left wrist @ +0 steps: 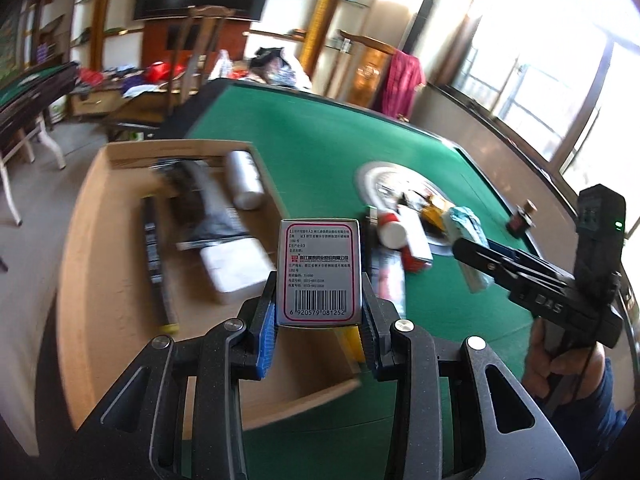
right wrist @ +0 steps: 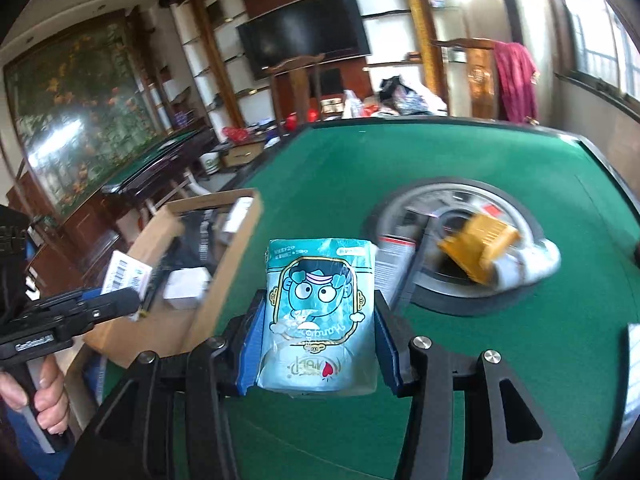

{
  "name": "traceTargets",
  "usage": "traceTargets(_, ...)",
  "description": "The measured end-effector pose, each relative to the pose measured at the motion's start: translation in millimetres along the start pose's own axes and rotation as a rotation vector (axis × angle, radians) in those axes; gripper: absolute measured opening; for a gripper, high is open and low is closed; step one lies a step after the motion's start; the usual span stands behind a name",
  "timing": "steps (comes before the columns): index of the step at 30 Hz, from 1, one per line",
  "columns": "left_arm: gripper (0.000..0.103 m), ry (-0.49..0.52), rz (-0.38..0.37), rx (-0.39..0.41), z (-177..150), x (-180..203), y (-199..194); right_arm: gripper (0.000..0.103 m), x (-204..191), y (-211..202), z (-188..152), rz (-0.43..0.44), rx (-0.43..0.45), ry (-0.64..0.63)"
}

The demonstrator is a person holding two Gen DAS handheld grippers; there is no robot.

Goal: Organize objects
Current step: 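Carry the medicine box in the left tool and snack bag in the right tool over the cardboard box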

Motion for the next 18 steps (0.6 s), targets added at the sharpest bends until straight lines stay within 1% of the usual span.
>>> traceTargets(8,0.034,-0.073,0.073,0.009,-5,-49,-14,0.050,-72,26,8,0.106,-0.038,-0.096)
traceTargets(14,0.034,-0.111,0.123,-0.004,-13,-75,-14,0.050,-111,51,-3,0.175,-0.109,-0.131)
traceTargets(18,0.034,-0.123,0.141,-0.030,-18,-86,-8,0.050,-129,64,-14,0.195,-0.150,-0.161)
Point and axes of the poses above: each gripper's, at about its wrist camera, not at the fingertips, and y roughly the way its jaws point, x to its right, z to its top, the point moved 2 cm from there along y, roughly the way its jaws point, and after that the axes turned 6 degrees about x, right-handed, at the moved point
